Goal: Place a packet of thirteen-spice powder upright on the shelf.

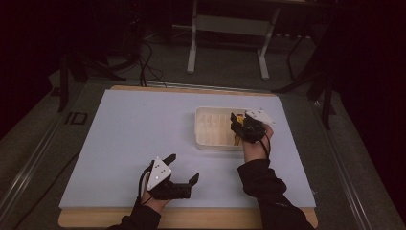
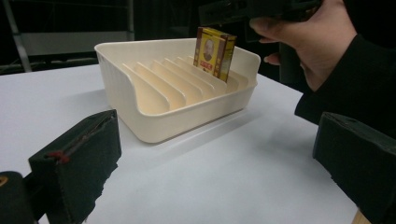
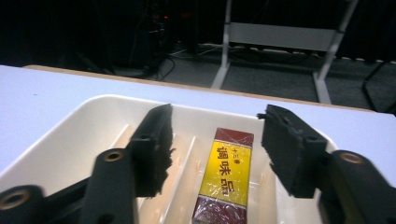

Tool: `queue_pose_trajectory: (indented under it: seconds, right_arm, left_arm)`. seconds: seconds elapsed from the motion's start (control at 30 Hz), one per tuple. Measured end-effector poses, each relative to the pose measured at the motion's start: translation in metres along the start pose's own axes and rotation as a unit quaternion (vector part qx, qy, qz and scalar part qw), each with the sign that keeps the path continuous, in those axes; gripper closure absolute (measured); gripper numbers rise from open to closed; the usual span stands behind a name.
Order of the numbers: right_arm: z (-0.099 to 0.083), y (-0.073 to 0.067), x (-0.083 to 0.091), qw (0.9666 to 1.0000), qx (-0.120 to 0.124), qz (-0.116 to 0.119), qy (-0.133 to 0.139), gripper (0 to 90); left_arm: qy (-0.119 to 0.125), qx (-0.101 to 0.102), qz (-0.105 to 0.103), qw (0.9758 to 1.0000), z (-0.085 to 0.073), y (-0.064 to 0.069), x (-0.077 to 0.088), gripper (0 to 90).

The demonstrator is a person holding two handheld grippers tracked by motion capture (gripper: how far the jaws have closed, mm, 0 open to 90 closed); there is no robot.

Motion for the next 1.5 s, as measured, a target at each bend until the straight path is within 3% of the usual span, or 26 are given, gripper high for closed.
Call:
queue_pose_trajectory:
  seconds: [0.3, 0.63, 1.23, 1.5]
  right_arm:
    - [0.008, 0.005, 0.023, 0.9979, -0.011, 0.064, 0.002, 22.0]
    - [0.007, 0.01, 0.058, 0.9904, -0.001, 0.137, 0.02, 12.8]
    - [-0.031, 0.029, 0.099, 0.9856, 0.049, 0.16, 0.022, 13.9]
    - [-0.045, 0.035, 0.113, 0.9835, 0.059, 0.17, 0.015, 13.8]
  left_arm:
    - [0.0, -0.001, -0.001, 1.0, 0.0, 0.0, 0.0, 1.9]
    - [0.001, -0.002, -0.002, 1.0, 0.0, 0.0, 0.001, 1.9]
    - [0.001, 0.0, -0.002, 1.0, 0.0, 0.001, 0.002, 1.9]
    - [-0.001, -0.002, -0.004, 1.0, 0.0, 0.001, 0.002, 1.9]
Point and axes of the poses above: each handheld gripper's, and its own axes: x roughly backward along the jaws, z roughly out of its top, y roughly to its right, the point moved 6 cm from there along -x, roughly forward along the jaws, and after that the axes turned 13 degrees about -z, right-handed, at the moved point
